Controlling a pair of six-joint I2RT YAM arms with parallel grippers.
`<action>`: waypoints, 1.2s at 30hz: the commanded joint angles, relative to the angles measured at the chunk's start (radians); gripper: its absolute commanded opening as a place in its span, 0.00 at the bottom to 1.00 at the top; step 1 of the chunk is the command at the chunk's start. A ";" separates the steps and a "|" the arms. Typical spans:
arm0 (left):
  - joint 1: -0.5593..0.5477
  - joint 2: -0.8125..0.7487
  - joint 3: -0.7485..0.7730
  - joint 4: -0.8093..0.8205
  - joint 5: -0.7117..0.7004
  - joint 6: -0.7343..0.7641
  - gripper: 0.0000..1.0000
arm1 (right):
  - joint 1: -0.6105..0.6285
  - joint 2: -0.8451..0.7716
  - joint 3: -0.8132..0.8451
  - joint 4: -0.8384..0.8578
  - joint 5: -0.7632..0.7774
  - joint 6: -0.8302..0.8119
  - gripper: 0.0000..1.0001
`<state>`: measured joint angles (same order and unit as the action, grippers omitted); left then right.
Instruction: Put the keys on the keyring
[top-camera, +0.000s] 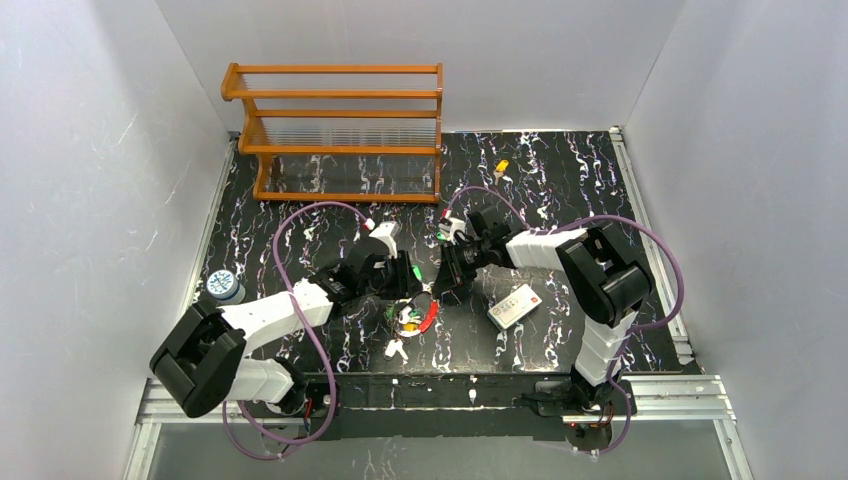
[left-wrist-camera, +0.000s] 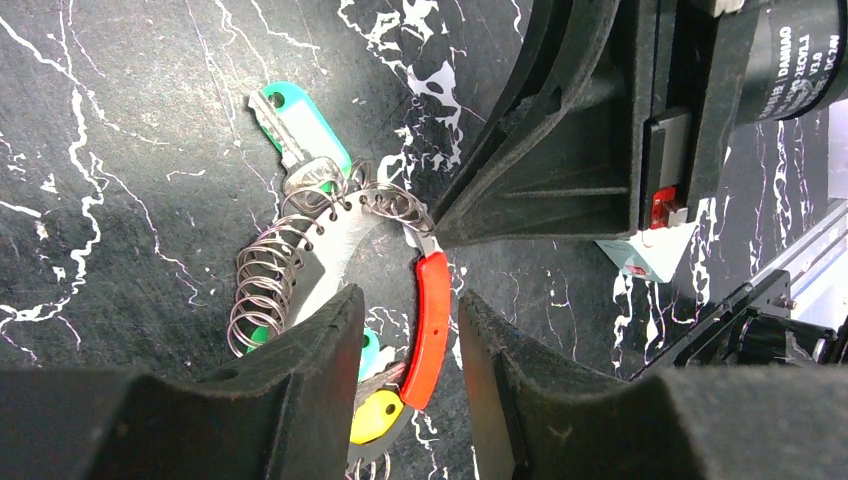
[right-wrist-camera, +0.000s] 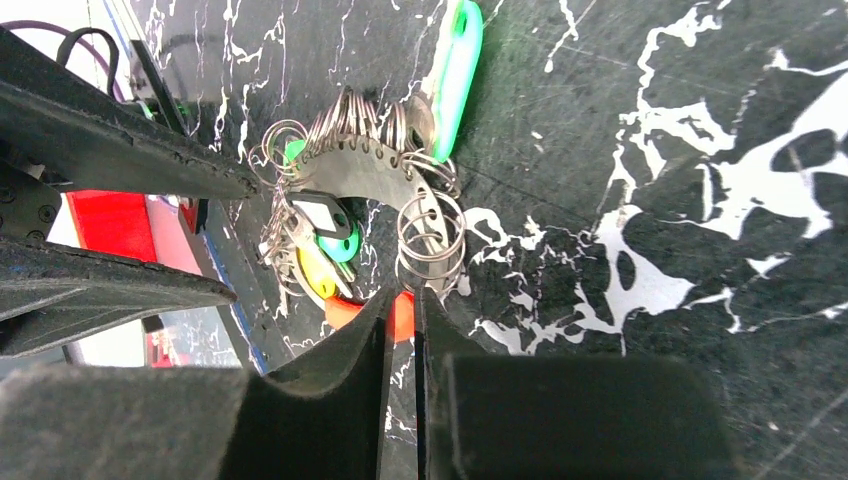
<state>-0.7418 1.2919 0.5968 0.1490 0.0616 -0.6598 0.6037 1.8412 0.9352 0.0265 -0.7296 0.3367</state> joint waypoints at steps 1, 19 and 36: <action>-0.004 -0.041 0.004 -0.031 -0.024 0.023 0.38 | 0.017 0.011 0.028 0.025 -0.023 -0.013 0.21; -0.005 -0.088 -0.020 -0.062 -0.044 0.019 0.38 | 0.036 -0.052 0.058 -0.017 0.124 -0.015 0.39; -0.005 -0.060 -0.039 -0.021 -0.027 -0.011 0.38 | 0.055 0.066 0.127 -0.083 0.113 0.048 0.50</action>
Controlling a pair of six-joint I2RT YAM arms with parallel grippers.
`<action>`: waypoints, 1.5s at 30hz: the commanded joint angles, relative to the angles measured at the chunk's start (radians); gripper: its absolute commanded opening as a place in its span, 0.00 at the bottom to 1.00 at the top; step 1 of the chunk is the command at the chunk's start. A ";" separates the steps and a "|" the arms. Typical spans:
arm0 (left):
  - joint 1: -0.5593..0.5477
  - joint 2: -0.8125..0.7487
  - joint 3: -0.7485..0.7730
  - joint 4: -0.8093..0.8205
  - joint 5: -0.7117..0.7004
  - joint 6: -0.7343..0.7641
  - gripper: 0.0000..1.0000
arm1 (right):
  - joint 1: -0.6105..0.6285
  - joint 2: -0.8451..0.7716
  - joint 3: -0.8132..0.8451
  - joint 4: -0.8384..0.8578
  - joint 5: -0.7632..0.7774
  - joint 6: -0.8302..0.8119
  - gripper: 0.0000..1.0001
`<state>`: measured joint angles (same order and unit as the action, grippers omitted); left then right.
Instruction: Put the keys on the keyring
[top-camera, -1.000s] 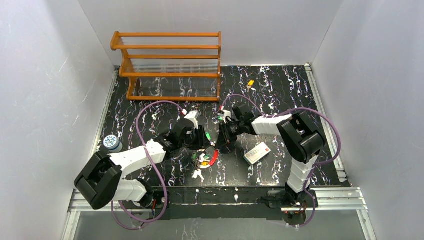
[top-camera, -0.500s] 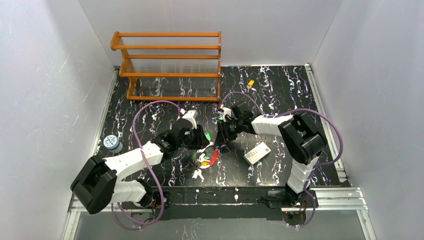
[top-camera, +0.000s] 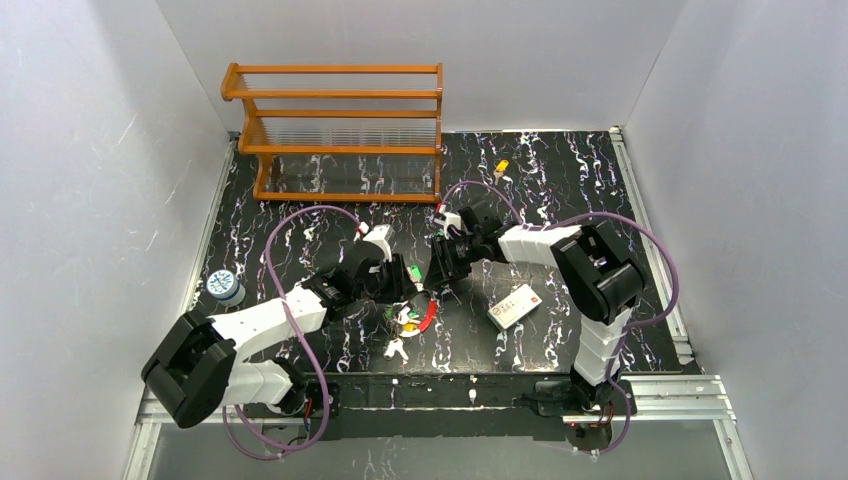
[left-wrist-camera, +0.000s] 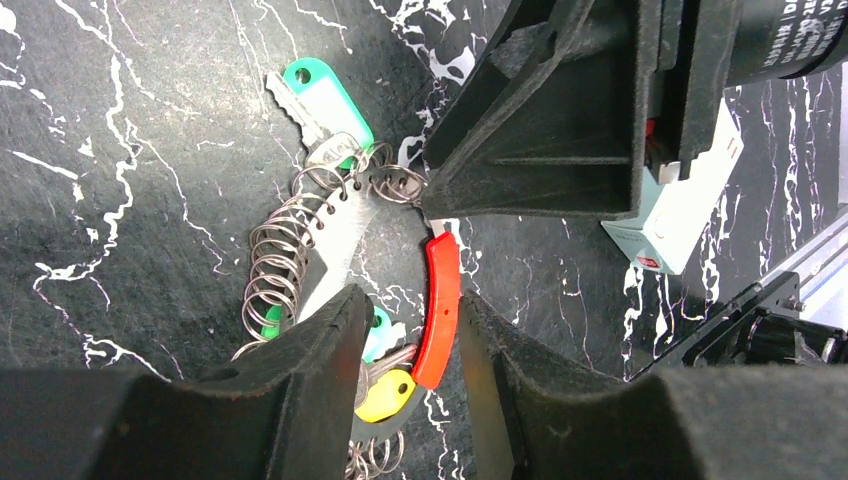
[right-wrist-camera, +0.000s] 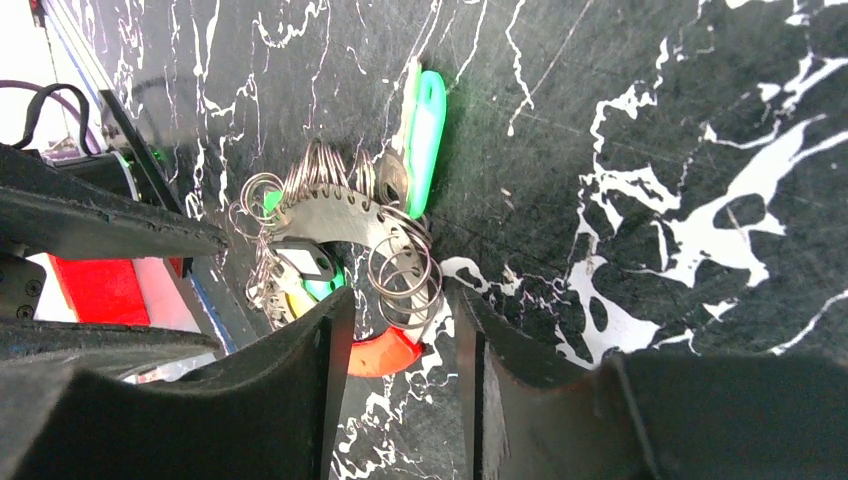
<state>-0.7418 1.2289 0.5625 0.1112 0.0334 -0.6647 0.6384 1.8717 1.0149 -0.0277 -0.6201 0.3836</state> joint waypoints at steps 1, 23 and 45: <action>-0.004 0.008 -0.003 0.018 0.003 -0.006 0.38 | 0.029 0.042 0.055 -0.038 0.016 -0.007 0.50; -0.005 -0.016 -0.030 0.015 0.016 -0.017 0.38 | 0.086 0.027 0.103 -0.115 0.107 -0.020 0.29; -0.005 -0.071 -0.075 0.013 0.007 -0.035 0.38 | 0.063 -0.026 -0.009 -0.002 -0.027 0.054 0.10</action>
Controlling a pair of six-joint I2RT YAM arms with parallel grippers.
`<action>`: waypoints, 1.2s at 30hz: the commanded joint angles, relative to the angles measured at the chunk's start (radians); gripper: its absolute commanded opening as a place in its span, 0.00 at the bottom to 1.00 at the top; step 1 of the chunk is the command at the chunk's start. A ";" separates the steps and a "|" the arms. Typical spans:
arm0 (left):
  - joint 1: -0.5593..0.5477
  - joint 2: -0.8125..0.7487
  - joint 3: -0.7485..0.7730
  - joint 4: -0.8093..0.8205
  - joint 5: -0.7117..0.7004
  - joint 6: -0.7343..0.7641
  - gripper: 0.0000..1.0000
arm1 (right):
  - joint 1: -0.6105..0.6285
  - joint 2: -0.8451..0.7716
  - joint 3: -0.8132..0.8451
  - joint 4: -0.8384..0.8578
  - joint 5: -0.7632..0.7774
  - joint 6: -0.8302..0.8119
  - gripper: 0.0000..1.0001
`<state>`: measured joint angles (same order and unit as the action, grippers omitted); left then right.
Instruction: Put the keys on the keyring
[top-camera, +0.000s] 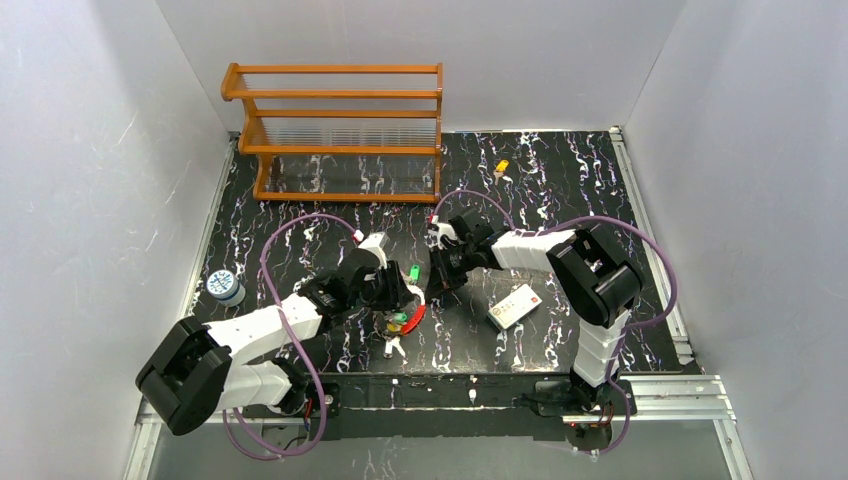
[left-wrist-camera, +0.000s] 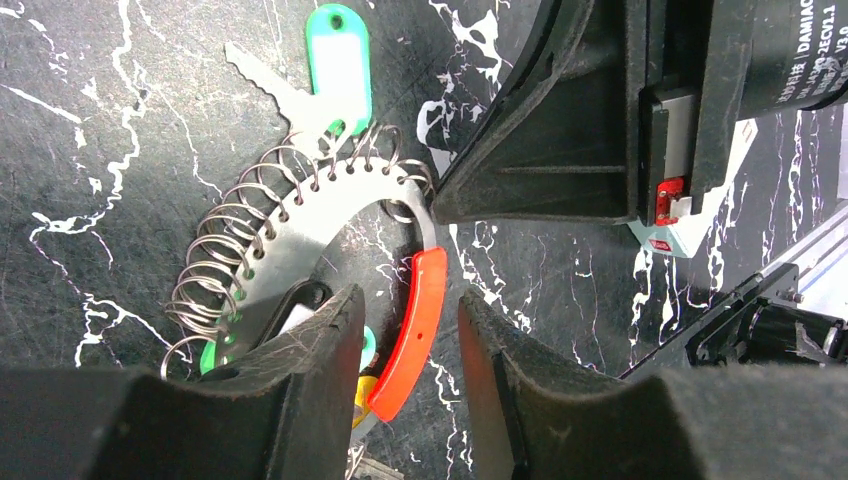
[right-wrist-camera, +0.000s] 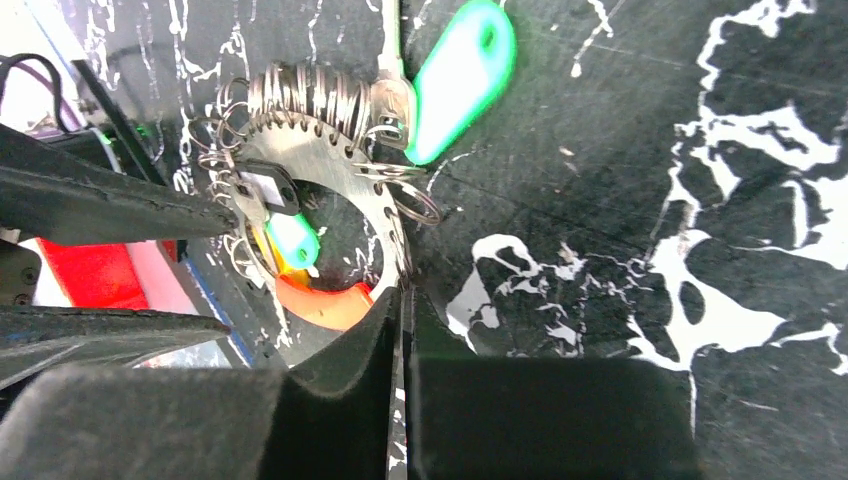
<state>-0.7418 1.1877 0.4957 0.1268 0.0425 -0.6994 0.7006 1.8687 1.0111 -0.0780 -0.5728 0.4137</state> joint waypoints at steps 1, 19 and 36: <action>-0.005 -0.031 -0.008 -0.004 -0.003 0.001 0.38 | 0.000 -0.030 -0.006 0.051 -0.081 0.025 0.07; -0.004 -0.020 -0.031 0.062 0.018 -0.026 0.31 | 0.043 -0.206 -0.102 0.118 -0.128 0.001 0.01; -0.004 -0.096 -0.054 0.015 -0.010 -0.027 0.32 | 0.059 -0.156 -0.026 -0.018 0.183 -0.131 0.46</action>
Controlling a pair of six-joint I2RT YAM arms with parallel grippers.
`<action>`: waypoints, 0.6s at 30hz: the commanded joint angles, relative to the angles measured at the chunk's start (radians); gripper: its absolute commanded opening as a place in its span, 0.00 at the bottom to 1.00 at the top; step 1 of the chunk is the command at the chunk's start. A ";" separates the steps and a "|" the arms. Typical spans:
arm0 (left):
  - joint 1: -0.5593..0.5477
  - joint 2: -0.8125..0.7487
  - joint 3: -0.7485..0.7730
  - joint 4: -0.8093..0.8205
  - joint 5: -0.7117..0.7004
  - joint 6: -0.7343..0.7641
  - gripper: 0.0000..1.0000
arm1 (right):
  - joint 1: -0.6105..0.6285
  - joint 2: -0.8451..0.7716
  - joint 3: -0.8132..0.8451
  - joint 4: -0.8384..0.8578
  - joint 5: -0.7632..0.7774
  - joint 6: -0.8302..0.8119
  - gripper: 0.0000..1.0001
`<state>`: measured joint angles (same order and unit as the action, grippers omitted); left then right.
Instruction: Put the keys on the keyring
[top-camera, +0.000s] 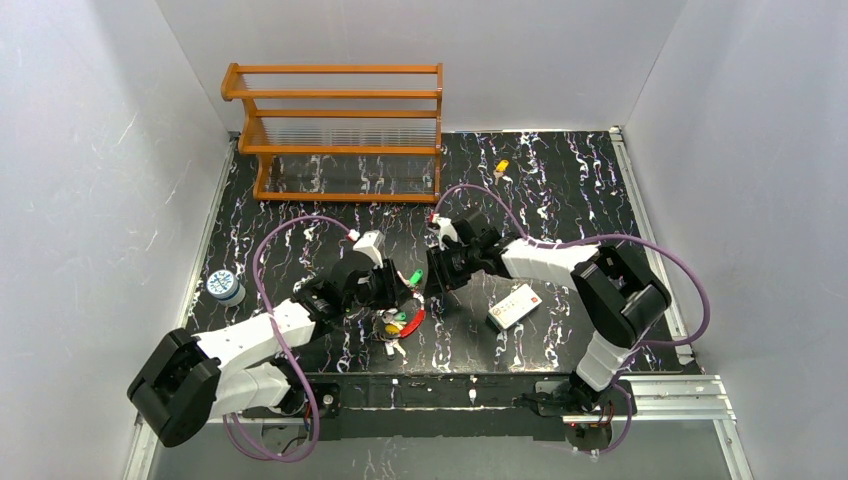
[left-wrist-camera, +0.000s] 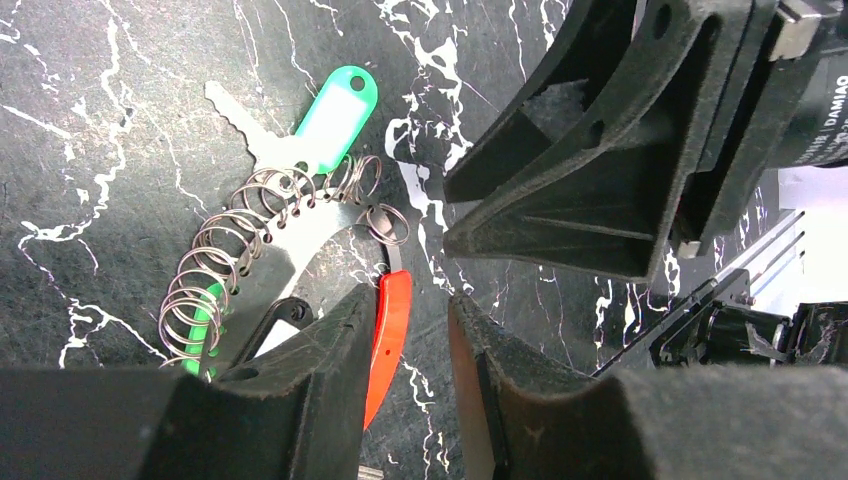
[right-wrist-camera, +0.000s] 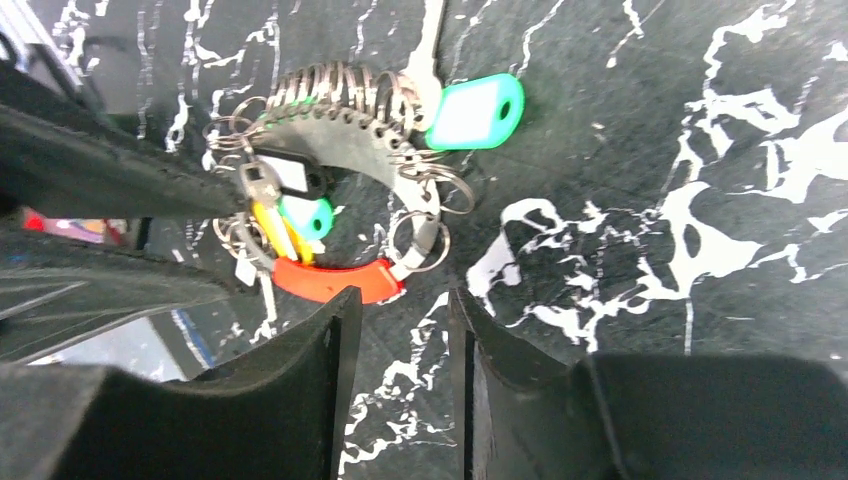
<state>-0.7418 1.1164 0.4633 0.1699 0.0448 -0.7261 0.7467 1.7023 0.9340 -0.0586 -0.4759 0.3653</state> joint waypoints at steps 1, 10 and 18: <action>-0.005 -0.026 -0.023 -0.030 -0.013 0.000 0.32 | 0.022 0.008 0.053 -0.043 0.107 -0.097 0.48; -0.005 -0.037 -0.035 -0.042 -0.019 0.000 0.32 | 0.134 0.012 0.073 -0.058 0.320 -0.178 0.55; -0.004 -0.079 -0.036 -0.079 -0.031 0.003 0.32 | 0.213 0.061 0.128 -0.071 0.428 -0.219 0.53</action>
<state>-0.7418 1.0748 0.4339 0.1265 0.0334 -0.7261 0.9367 1.7374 1.0092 -0.1249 -0.1249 0.1848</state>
